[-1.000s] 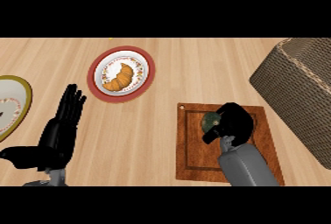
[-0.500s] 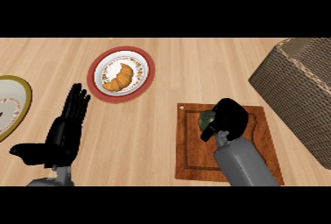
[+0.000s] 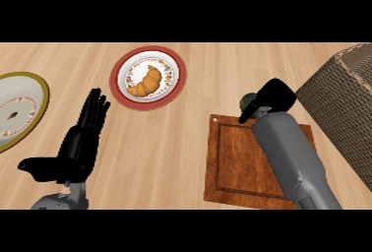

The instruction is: Pick the squash from the cutting board and place it in the basket

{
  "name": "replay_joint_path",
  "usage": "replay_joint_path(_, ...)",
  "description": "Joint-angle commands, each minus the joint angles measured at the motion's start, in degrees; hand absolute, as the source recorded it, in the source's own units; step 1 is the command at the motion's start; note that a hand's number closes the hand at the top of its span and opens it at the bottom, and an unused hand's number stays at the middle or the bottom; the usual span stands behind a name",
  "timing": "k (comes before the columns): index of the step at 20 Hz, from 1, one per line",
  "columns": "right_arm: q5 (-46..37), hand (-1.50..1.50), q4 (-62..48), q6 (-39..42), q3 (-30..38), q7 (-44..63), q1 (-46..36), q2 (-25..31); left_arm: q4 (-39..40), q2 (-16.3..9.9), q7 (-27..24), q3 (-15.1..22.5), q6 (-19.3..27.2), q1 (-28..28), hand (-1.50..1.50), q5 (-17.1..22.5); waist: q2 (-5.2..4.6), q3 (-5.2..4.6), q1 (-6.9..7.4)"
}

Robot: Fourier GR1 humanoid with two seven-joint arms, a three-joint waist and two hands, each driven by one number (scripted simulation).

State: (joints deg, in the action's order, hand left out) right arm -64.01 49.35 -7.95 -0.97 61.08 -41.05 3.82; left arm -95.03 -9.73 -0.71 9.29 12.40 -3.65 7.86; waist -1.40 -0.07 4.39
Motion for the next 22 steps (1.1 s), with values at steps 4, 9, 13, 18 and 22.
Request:
replay_joint_path(4,-6.3,1.50,-6.9,-18.0,4.0,4.3,-10.6,-1.1,2.3,0.0,1.8,-1.4,-0.1,-2.8,0.00,0.7,0.04,0.13,-0.80)
replay_joint_path(9,-12.3,1.50,-6.7,-26.9,4.4,4.9,-17.0,-2.5,1.6,-0.1,0.5,-1.1,-0.5,-1.5,0.00,0.3,0.50,0.05,-1.15)
replay_joint_path(13,-16.7,1.50,-7.7,-28.8,6.2,8.8,-23.4,-3.5,1.9,0.1,1.9,-1.8,0.9,-2.2,0.00,-0.3,0.83,0.04,-1.78)
replay_joint_path(18,-17.8,1.50,-8.4,-25.4,5.0,15.4,-28.2,-3.8,2.5,0.9,-0.2,-1.4,0.7,-0.5,0.00,-0.8,1.26,-0.01,-2.39)
replay_joint_path(22,-22.1,1.50,-7.0,-21.3,10.0,17.6,-28.3,-3.2,0.8,-0.6,1.6,-2.9,0.1,0.8,0.00,0.1,1.65,0.02,-3.98)
